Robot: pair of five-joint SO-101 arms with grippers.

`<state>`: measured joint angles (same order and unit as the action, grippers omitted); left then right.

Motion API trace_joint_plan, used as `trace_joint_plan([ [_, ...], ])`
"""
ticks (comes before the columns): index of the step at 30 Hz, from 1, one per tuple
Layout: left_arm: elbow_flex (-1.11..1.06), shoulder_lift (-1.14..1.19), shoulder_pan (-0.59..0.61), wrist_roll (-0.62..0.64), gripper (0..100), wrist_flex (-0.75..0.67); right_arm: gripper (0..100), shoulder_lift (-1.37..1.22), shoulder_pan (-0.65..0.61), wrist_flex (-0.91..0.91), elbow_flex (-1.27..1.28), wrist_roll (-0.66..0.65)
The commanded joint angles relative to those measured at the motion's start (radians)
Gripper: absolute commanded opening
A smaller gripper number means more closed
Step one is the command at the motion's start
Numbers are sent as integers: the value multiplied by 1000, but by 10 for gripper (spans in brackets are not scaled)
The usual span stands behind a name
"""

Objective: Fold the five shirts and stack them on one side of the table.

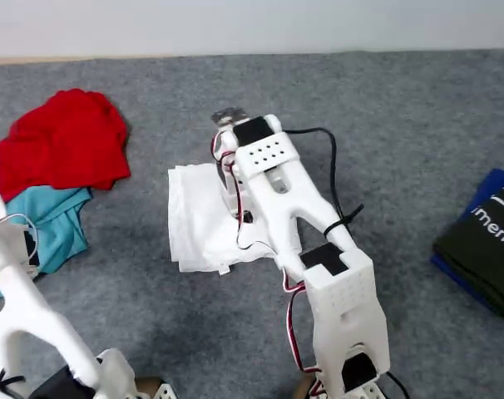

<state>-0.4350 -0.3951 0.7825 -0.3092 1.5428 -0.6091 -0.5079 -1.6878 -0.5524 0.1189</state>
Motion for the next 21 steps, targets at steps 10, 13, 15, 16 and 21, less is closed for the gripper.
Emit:
trace_joint_plan([
  [10, -54, -32, 2, 3, 7, -15, 351, -148, 33, 133, -55, 34],
  [13, -53, -32, 0, 3, 7, -17, 349, -203, 31, 133, -55, 31],
  [15, -54, -32, 0, 3, 7, -17, 337, -226, 36, 119, -55, 31],
  [16, -56, -32, 0, 3, 7, -17, 308, -236, 41, 104, -55, 31],
  [21, -58, -32, 0, 3, 7, -14, 9, -231, 70, 82, -55, -84],
])
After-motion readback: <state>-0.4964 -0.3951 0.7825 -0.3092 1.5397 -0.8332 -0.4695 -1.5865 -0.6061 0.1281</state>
